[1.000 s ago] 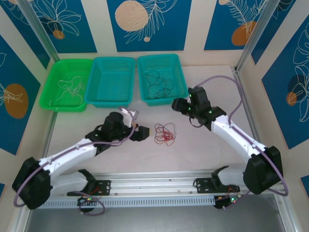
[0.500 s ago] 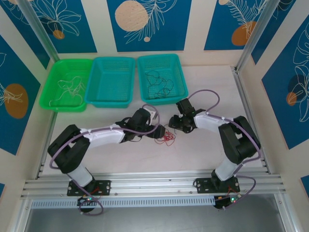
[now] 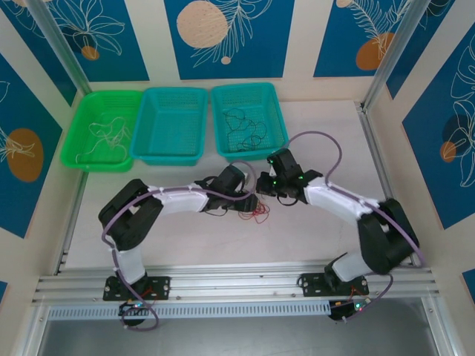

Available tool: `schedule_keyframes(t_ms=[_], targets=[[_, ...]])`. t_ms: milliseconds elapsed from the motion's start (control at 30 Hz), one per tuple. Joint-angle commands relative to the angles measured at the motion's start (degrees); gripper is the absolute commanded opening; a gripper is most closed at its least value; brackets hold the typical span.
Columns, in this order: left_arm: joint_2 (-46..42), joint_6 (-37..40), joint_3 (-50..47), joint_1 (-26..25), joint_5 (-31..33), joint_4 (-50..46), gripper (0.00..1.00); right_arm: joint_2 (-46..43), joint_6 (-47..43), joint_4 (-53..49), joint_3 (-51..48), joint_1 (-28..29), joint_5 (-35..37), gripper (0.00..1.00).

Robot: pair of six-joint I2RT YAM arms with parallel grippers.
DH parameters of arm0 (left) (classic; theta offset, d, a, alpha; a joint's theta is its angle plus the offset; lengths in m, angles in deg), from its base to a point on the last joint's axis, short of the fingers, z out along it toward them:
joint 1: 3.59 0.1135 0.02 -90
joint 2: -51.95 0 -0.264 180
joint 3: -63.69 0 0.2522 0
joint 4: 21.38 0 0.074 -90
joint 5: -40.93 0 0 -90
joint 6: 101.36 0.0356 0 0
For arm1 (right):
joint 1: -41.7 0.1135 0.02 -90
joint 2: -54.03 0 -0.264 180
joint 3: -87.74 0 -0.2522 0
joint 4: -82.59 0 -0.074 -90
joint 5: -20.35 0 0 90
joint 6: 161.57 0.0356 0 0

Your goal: Untangle the cables

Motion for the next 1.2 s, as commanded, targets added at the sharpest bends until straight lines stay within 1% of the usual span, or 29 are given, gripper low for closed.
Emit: schedule_keyframes(t_ms=[0,100,267,433,533,667,733,800,867,900,933,1000,1033,1100,1167], targets=[[2.33,1.93,2.45,-0.31,1.15,-6.75,0.51,-9.54,0.46,-3.08,1.54,0.24,0.07,0.0],[2.16,2.01,0.61,0.69,2.92,-7.56,0.45,-16.46,0.06,-4.98,3.91,-0.43,0.32,0.0],[-0.84,0.73,-5.81,4.47,3.89,-6.23,0.4,-23.02,-0.57,-8.02,9.56,-1.12,1.09,0.0],[-6.12,0.87,-13.07,9.22,5.83,-6.07,0.38,-26.33,0.44,-9.56,14.25,-3.08,1.91,0.0],[-10.51,0.86,-18.1,12.91,7.04,-5.91,0.37,-28.21,1.13,-10.27,16.56,-5.76,2.45,0.0],[-17.46,0.95,-24.02,17.76,8.08,-5.59,0.34,-29.26,2.01,-10.96,18.66,-9.1,0.69,0.0],[-20.9,2.66,-25.25,18.33,6.59,-4.42,0.33,-28.52,2.36,-10.52,18.85,-9.51,-1.9,0.0],[-25.02,4.74,-26.42,18.27,0.4,0.64,0.34,-26.73,2.64,-9.34,18.95,-9.39,-7.28,0.0],[-29.13,6.03,-27.36,17.23,-6.7,7.68,0.39,-24.98,2.81,-7.99,18.88,-9.18,-12.04,0.0],[-31.34,7.24,-27.35,15.92,-9.47,11.52,0.44,-24.27,2.91,-7.47,18.93,-8.97,-13.33,0.0],[-33.06,8.74,-27.11,14.23,-10.95,14.3,0.51,-23.88,2.98,-7.21,18.93,-8.64,-14.0,0.0],[-35.94,13.08,-25.56,9.54,-11.72,19.05,0.69,-23.32,2.95,-6.51,19.11,-8.14,-15.18,0.0],[-36.4,15.17,-24.75,7.82,-12.01,20.71,0.75,-23.15,2.92,-6.21,19.34,-7.92,-15.76,0.0],[-35.75,19.88,-22.51,4.79,-12.39,23.77,0.86,-22.86,2.58,-6.01,20.1,-7.05,-16.54,0.0],[-32.95,23.58,-19.78,3.27,-13.2,24.65,0.92,-22.75,2.47,-6.0,20.66,-6.32,-16.58,0.0]])
